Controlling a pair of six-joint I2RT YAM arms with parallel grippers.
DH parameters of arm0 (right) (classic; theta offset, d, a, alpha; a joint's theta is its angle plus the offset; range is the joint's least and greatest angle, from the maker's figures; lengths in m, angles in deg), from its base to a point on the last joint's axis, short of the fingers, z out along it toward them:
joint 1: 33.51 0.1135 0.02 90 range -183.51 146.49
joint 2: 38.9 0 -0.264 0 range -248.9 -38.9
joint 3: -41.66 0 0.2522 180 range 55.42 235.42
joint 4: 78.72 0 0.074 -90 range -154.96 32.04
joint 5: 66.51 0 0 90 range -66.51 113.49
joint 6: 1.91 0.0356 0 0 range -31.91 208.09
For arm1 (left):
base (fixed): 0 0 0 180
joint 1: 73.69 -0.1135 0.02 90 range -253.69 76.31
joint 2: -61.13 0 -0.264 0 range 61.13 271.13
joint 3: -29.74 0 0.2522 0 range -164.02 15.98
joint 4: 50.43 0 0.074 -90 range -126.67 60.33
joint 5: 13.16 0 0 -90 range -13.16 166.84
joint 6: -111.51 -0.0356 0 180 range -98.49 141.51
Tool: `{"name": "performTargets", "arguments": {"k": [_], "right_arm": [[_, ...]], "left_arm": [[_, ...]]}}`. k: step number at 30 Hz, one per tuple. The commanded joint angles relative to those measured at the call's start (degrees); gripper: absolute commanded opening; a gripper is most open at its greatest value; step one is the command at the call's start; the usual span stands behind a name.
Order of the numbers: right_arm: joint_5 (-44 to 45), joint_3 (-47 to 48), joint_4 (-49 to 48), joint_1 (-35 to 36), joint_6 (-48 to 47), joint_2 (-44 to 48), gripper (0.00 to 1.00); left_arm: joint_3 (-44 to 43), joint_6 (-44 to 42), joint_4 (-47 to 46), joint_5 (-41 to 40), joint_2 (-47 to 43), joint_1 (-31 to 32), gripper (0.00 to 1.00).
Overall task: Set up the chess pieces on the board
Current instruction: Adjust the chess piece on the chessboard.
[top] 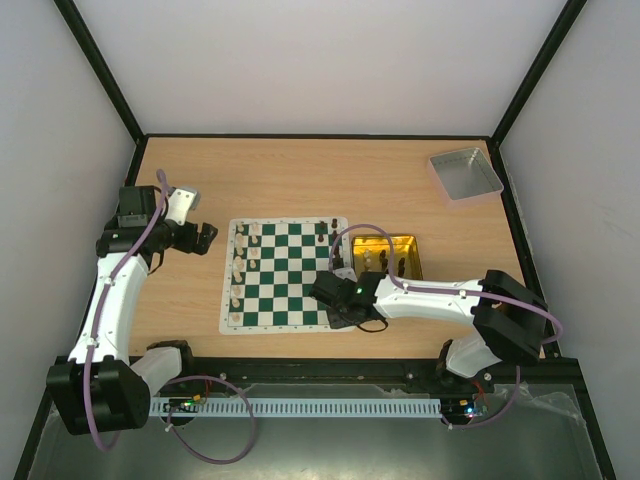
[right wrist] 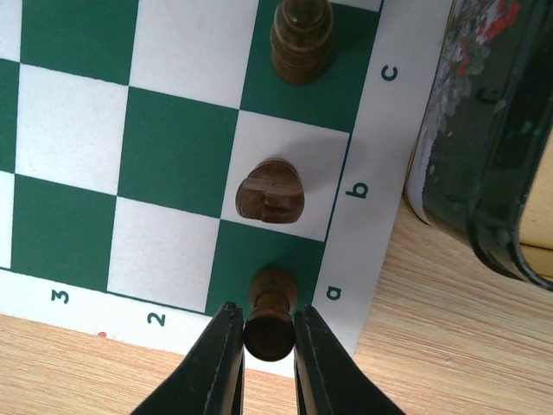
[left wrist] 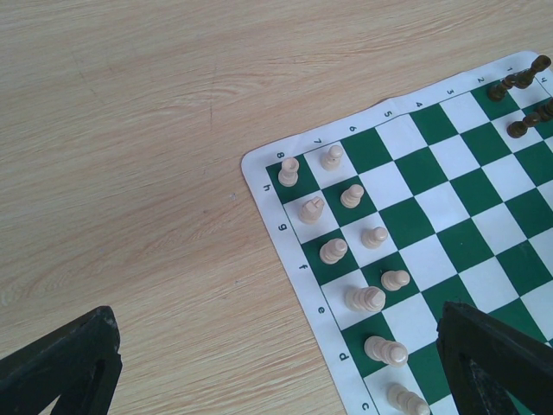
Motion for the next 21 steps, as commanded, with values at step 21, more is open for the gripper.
{"name": "performTargets", "arguments": {"k": [21], "right_arm": [[0.33,1.33,0.27,-0.15,-0.3,-0.92,0.14]], "left_arm": [[0.78,0.68,-0.17,0.25,-0.99,0.52,0.99]]}}
